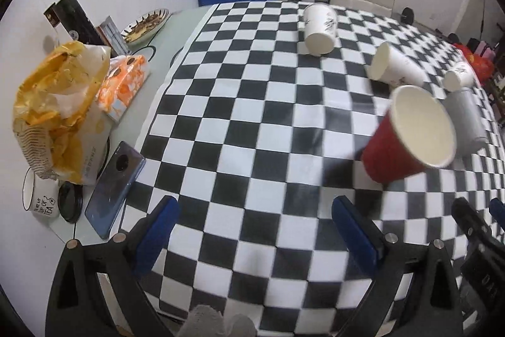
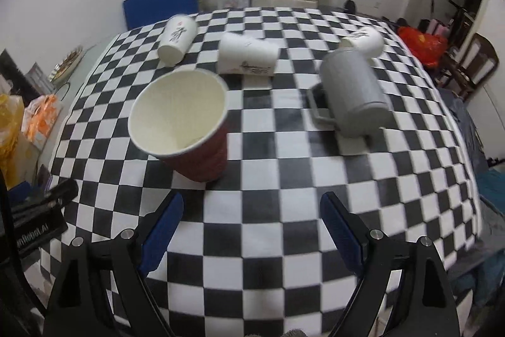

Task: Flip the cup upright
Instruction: 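Set the red cup upright on the table and open the right gripper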

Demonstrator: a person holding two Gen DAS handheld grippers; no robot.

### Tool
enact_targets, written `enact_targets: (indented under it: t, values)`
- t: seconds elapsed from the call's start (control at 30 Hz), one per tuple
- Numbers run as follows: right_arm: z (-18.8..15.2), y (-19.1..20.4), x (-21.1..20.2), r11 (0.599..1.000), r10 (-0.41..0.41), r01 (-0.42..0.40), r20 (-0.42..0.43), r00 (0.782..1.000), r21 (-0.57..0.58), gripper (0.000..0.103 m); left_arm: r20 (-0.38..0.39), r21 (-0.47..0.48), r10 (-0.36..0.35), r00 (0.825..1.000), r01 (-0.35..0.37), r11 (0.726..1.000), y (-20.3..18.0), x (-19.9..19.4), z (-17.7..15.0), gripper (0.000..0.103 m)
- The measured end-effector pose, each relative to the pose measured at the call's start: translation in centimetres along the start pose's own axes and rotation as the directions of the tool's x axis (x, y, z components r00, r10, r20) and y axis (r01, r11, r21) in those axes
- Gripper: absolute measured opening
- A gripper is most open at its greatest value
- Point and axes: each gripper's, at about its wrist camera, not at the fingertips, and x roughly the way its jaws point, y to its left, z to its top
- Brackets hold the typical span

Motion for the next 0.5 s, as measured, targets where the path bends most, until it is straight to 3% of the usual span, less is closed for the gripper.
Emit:
enact_targets:
  t: [0.23,0.5]
  values:
    - [0.8,-1.5,-5.8,1.000,-0.021,0.021,-0.007,1.000,0.022,0.090,0.029,0.024,-0.045,0.999,0.044,0.999,-1.0,-6.3,-0.2,0.100]
    - [0.9,-2.5,-17.2,0.999,-0.031,0.032,0.033,0.999,-0.010,0.090,0.127,0.055,-0.063,0.990,0.056,0.997,-0.9,-16.3,-0.9,0.100]
